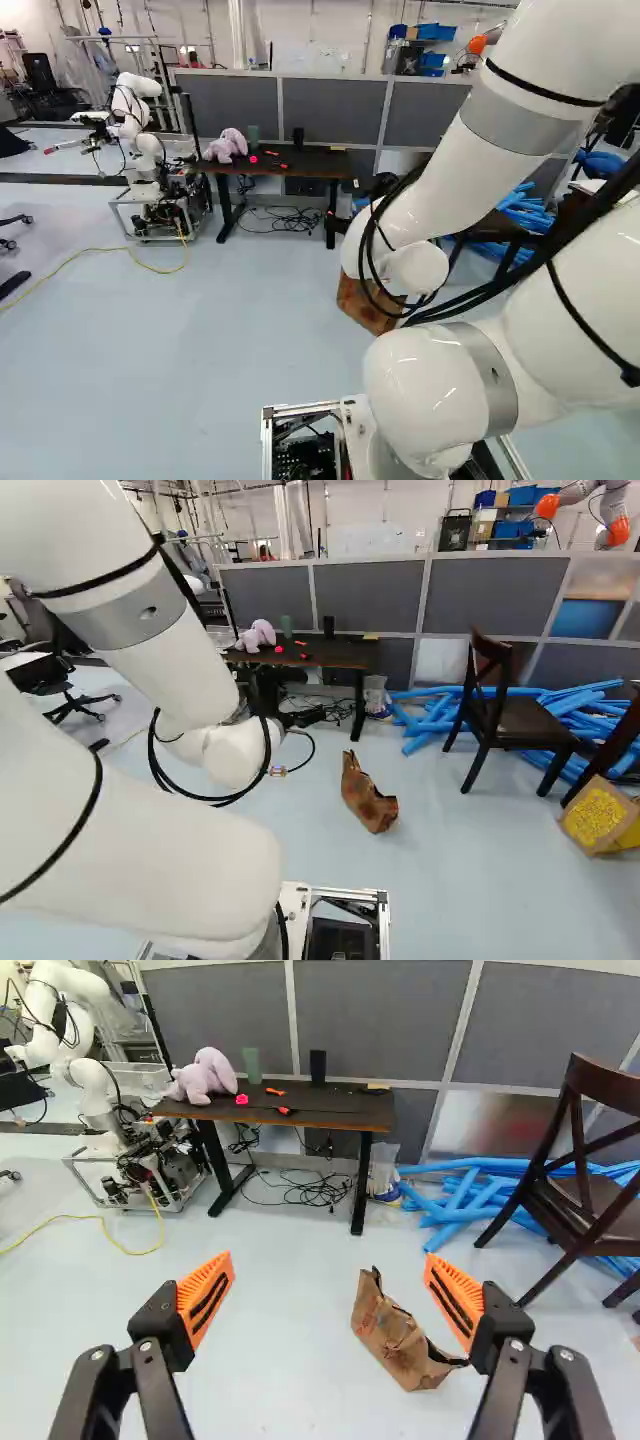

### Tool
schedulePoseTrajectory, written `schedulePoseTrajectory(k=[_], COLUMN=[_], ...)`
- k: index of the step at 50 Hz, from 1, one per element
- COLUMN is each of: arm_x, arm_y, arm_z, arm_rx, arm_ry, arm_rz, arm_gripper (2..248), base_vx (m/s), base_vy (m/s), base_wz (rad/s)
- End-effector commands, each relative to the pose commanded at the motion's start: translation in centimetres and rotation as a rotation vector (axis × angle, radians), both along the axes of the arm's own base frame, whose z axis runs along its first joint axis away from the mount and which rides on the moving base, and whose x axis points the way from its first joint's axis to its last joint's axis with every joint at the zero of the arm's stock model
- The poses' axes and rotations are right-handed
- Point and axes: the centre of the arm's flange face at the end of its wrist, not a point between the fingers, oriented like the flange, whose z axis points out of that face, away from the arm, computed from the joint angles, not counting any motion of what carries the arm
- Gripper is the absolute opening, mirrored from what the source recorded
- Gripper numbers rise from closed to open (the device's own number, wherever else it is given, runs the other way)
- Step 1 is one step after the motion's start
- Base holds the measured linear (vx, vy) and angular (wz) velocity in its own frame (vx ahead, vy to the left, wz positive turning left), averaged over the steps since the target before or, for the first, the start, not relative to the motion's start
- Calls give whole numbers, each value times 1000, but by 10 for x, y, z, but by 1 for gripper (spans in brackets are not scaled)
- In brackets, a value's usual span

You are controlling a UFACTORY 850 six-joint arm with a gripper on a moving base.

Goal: Pick up the bag on the ground and place it on the table

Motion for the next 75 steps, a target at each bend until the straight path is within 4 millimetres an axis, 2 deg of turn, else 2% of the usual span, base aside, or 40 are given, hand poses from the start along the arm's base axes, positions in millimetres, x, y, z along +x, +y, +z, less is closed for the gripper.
schedulePoseTrajectory(k=[44,45,60,75], arm_x=[0,6,25,52], arm_y=[0,-2,-6,-9], arm_z=[0,1,3,3], arm_rx=[0,0,0,0], arm_ry=[0,3,13,47], arm_rz=[0,-6,-19,-26], arm_gripper=[247,247,247,247], base_vx=[194,198,31,0], base_vy=[-97,-87,-12,0], base_wz=[0,-10,-8,0])
